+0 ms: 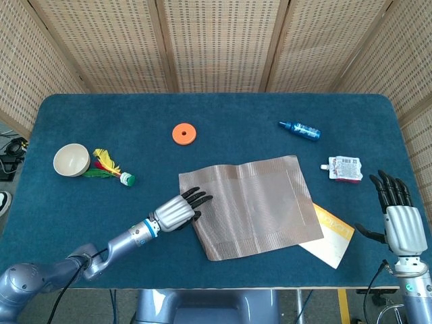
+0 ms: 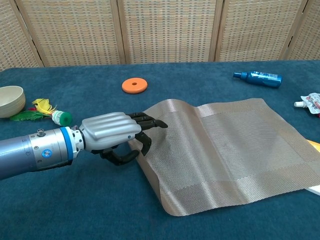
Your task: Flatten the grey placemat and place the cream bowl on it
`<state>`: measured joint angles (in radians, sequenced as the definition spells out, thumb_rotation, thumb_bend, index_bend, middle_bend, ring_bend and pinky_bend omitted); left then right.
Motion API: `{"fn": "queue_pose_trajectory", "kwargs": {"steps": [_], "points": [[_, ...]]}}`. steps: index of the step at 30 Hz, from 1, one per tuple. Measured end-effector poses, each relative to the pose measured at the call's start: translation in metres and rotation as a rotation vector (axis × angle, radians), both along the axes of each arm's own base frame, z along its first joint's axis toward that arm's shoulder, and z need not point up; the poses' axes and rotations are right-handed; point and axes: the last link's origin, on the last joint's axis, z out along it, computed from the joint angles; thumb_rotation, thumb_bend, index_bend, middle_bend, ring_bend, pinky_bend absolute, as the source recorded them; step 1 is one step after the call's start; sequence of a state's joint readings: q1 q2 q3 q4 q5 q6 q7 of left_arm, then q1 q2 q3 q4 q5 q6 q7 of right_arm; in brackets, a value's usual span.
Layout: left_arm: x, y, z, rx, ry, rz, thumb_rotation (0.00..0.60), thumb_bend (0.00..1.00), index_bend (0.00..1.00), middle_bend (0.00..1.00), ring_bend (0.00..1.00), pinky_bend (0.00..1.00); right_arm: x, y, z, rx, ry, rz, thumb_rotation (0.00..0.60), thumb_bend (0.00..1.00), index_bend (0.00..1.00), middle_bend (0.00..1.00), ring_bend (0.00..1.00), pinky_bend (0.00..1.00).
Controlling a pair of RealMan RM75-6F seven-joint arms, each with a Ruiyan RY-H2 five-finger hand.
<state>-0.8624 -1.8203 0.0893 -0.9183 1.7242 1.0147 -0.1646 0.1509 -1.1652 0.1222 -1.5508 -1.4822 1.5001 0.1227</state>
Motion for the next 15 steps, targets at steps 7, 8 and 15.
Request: {"fn": "queue_pose_trajectory", "kwargs": {"steps": [7, 8, 15], "points": [[-0.010, -0.002, 0.017, 0.014, -0.002, -0.019, 0.600, 0.62, 0.78, 0.00, 0.00, 0.00, 0.000, 0.001, 0.000, 0.004, -0.002, -0.001, 0.600, 0.00, 0.04, 0.00, 0.00, 0.00], [-0.013, -0.004, 0.020, 0.015, 0.001, -0.023, 0.600, 0.62, 0.78, 0.00, 0.00, 0.00, 0.000, 0.001, 0.000, 0.005, -0.002, -0.001, 0.600, 0.00, 0.04, 0.00, 0.00, 0.00], [-0.040, -0.012, 0.043, 0.027, 0.039, -0.050, 0.600, 0.62, 0.78, 0.00, 0.00, 0.00, 0.002, 0.002, -0.002, 0.009, 0.001, 0.006, 0.600, 0.00, 0.04, 0.00, 0.00, 0.00]]}}
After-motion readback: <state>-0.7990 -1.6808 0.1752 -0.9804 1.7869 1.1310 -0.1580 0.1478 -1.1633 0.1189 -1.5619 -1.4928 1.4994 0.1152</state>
